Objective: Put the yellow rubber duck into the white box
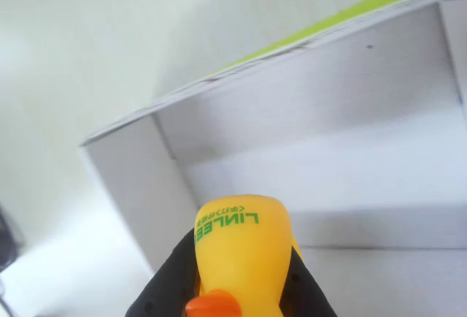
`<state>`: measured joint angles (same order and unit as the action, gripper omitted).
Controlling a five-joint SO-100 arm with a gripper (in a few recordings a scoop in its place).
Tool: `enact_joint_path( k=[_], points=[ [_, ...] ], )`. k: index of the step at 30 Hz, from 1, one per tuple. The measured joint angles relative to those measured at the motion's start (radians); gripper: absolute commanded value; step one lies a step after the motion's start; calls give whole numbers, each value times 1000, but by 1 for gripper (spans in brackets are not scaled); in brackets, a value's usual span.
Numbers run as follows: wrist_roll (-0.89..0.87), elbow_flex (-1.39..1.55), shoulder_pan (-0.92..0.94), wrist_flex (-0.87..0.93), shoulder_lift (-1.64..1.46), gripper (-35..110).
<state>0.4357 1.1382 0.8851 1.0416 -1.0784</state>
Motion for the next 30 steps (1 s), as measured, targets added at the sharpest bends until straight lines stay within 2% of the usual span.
enact_joint_path(
  k=[2, 5, 21, 26, 30],
  points=[
    [18, 0, 2, 0, 2, 4],
    [44, 8, 0, 0, 8, 21],
    [94, 15, -2, 0, 21, 34],
    [89, 15, -31, 69, -55, 32],
    [25, 15, -67, 138, -236, 9]
  ],
)
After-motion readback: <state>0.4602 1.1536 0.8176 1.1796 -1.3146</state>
